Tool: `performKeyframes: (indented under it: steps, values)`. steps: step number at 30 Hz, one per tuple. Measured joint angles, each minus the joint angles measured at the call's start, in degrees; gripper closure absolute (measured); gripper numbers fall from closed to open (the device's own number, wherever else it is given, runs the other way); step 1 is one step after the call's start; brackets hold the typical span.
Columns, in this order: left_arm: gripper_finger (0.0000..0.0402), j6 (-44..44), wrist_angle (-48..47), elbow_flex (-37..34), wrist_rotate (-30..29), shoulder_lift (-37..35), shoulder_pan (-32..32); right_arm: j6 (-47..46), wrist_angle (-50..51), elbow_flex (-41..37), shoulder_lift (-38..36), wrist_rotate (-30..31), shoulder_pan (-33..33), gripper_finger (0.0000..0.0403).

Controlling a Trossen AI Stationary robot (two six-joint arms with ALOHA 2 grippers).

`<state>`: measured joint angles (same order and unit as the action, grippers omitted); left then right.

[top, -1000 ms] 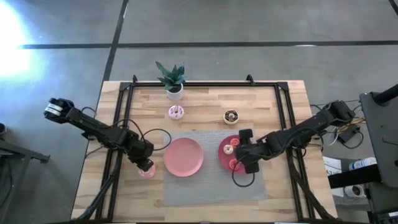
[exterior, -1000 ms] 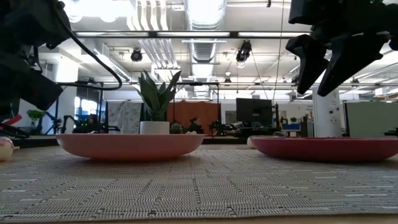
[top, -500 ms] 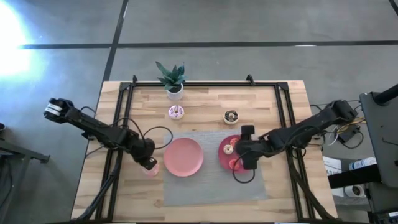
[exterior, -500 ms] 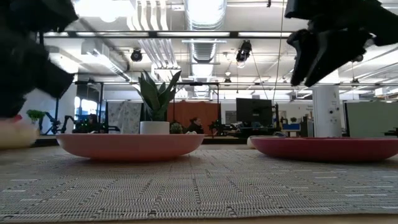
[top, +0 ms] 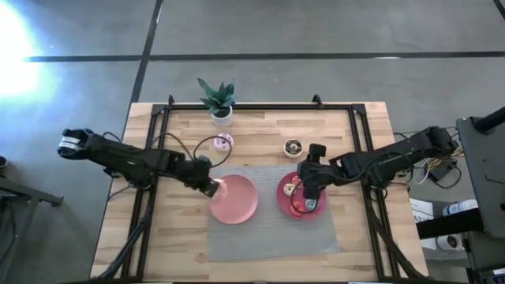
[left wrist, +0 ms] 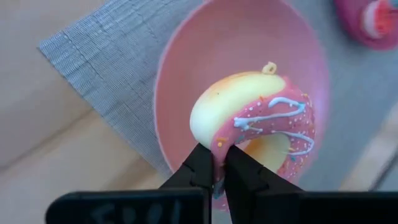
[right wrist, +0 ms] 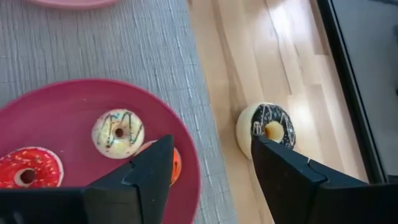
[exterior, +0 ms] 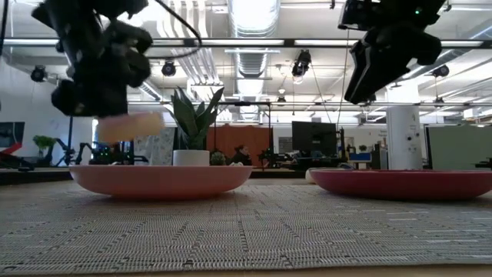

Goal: Pick & Place donuts
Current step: Put the large pink donut on the light pink plate, then put the large black donut on the light pink plate

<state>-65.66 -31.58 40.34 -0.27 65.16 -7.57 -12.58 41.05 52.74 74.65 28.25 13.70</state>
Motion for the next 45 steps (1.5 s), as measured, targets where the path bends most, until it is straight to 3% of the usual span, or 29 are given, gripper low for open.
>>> performKeyframes:
  steps: [10,15,21,25,31,36,45]
  values:
    - [0.04,2.9,5.7,-0.1,9.0,14.5,1.0,-5.6,-0.9,0.0,-0.5,-0.2,-0.4,0.0196]
    - [0.0368,3.2,6.1,1.8,9.2,16.9,1.0,-12.6,-1.0,0.2,-0.5,-0.3,-1.8,0.0195]
    - [0.0301,5.0,5.5,5.9,8.8,15.7,1.0,-17.0,-0.9,0.2,-0.5,-5.8,-8.3,0.0195]
    - [0.0275,6.8,1.1,8.2,9.6,13.5,1.0,-22.2,2.6,0.2,-0.5,-6.8,-16.3,0.0195]
    - [0.0269,6.4,-5.2,8.8,9.7,11.3,1.0,-22.8,0.4,-0.1,0.0,-12.8,-28.8,0.0195]
    - [0.0268,4.1,-5.3,8.9,9.3,8.2,0.6,-20.5,-3.1,-0.3,5.1,-24.3,-38.4,0.0195]
    - [0.0268,2.2,-5.3,11.7,3.3,3.1,0.3,-15.3,-8.1,-0.4,16.6,-25.3,-40.6,0.0195]
